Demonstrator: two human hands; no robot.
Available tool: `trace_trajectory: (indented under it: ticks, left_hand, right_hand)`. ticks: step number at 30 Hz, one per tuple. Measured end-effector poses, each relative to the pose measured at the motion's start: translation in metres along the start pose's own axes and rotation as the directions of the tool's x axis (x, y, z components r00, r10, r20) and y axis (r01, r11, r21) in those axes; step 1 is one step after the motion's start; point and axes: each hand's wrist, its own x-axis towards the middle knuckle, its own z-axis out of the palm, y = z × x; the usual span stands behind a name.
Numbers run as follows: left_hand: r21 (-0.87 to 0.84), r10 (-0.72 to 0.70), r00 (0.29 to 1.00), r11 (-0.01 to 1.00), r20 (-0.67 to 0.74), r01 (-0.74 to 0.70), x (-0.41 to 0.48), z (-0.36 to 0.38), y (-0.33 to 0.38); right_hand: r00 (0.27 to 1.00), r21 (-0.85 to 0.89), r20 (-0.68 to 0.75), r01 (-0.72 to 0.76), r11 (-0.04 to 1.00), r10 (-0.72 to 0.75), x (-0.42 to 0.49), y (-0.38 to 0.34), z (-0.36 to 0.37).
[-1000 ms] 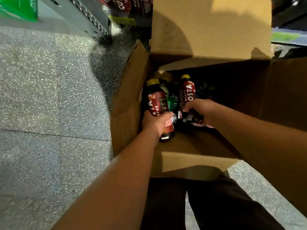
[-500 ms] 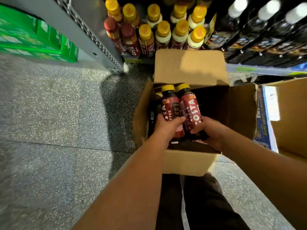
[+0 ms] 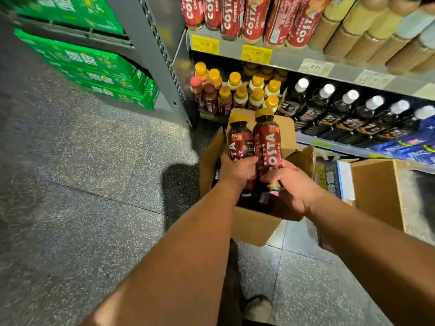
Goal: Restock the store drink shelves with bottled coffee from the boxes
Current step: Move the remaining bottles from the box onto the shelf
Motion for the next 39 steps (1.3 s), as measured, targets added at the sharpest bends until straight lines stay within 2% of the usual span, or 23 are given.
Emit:
trace_trajectory:
  ticks: [4, 9, 14, 17, 22, 30, 39]
  left_hand:
    - [0.039, 0.148, 0.988, 0.989, -0.055, -0.146, -0.053, 0.007, 0.019]
    - [0.101, 0.293, 0.947, 0.954, -0.13, -0.282, -0.115, 0.013, 0.047]
    - [-0.062, 0.4, 0.915, 0.913, -0.045, -0.402, -0.19, 0.016, 0.088]
    - [-0.197, 0.511, 0.859, 0.84, -0.027, -0.506, -0.226, 0.013, 0.11]
    - [-0.177, 0.574, 0.815, 0.796, -0.083, -0.579, -0.279, 0.006, 0.137]
    - [-0.071, 0.68, 0.731, 0.727, -0.062, -0.683, -0.352, 0.003, 0.166]
    - [-0.11, 0.742, 0.667, 0.659, -0.07, -0.744, -0.402, 0.016, 0.2]
  right_hand:
    - [0.995, -0.024, 0.07, 0.066, 0.998, -0.064, -0.044, -0.029, 0.005]
    - [0.982, -0.135, 0.066, 0.187, 0.973, -0.179, -0.102, -0.058, 0.007]
    - [0.931, -0.19, 0.061, 0.365, 0.911, -0.36, -0.184, -0.096, 0.026]
    - [0.901, -0.156, 0.014, 0.43, 0.889, -0.433, -0.227, -0.114, 0.041]
    - [0.85, -0.185, 0.047, 0.523, 0.832, -0.524, -0.285, -0.14, 0.056]
    - [0.779, -0.228, 0.027, 0.615, 0.755, -0.626, -0.345, -0.162, 0.064]
    - [0.725, -0.279, 0.024, 0.666, 0.692, -0.688, -0.385, -0.203, 0.067]
